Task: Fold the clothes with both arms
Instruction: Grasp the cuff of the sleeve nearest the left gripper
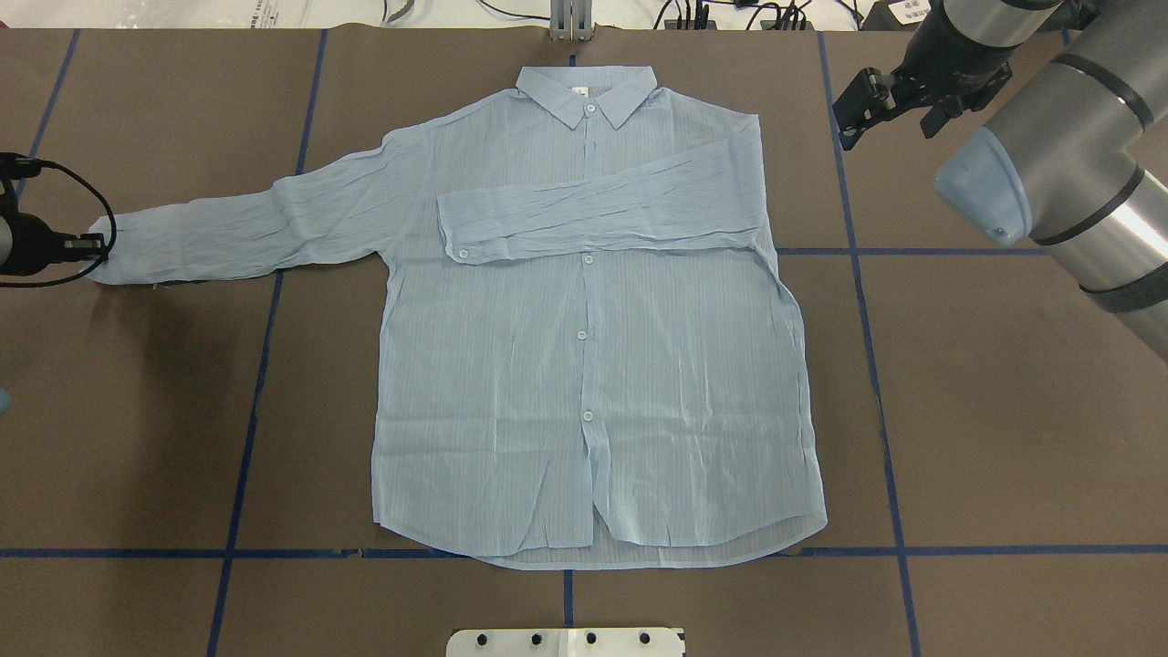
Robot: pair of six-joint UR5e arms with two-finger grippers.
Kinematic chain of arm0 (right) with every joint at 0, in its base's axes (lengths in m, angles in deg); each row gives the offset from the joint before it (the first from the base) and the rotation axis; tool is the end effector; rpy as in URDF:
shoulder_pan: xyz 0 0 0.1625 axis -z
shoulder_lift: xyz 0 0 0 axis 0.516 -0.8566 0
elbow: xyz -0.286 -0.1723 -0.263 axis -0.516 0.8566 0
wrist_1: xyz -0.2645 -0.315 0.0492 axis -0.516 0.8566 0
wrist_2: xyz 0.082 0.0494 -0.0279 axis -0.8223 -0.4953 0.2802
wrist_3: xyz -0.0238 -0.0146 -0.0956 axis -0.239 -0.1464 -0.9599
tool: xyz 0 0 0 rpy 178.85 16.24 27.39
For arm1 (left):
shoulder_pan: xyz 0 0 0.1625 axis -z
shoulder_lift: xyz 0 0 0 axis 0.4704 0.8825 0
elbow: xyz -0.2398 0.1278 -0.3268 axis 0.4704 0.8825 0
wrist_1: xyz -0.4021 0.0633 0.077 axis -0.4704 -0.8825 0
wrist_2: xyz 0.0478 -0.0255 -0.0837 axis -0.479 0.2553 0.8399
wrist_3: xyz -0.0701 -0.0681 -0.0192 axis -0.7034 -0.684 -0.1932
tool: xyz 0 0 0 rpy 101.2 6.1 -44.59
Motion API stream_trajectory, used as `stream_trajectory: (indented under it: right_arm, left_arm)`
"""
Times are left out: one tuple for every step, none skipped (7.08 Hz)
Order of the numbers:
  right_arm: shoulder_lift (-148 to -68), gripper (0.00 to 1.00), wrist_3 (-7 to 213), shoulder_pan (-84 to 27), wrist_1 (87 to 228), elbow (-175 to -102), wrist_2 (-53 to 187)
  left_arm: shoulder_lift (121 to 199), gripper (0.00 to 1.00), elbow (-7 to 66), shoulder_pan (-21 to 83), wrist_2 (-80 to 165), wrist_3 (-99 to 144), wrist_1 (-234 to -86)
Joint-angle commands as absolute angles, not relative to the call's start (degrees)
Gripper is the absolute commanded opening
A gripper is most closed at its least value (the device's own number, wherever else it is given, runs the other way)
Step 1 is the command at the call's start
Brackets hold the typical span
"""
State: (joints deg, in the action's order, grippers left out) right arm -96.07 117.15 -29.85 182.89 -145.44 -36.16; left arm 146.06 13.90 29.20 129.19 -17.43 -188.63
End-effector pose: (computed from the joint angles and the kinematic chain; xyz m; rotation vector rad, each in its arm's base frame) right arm -0.2475 -0.5988 0.2785 0.1357 -0.7861 -0.1395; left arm 0.2214 -0.5329 0.6395 0.3624 0.7671 -0.2336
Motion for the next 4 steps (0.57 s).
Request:
stream_trajectory:
  right_arm:
    - [-96.3,1.0,117.1,-29.8,182.9,-145.4,-36.2]
    - [-96.3,1.0,117.1,-30.0,182.8,-145.4,-36.2]
    - [-96.8,1.0,117.1,-30.4,182.8,-145.4,-36.3]
    - [-97.6,1.0,115.4,-31.2,182.9,-145.4,-36.5]
  left_arm:
    - [146.0,0.03,19.3,29.2,129.2,-17.4,-182.8]
    - [146.0,0.0,21.8,29.2,129.3,-17.4,-180.6]
    - [147.4,0.0,25.3,29.2,129.8,-17.8,-176.4]
    - [152.1,0.0,29.3,29.1,132.6,-17.9,-167.8]
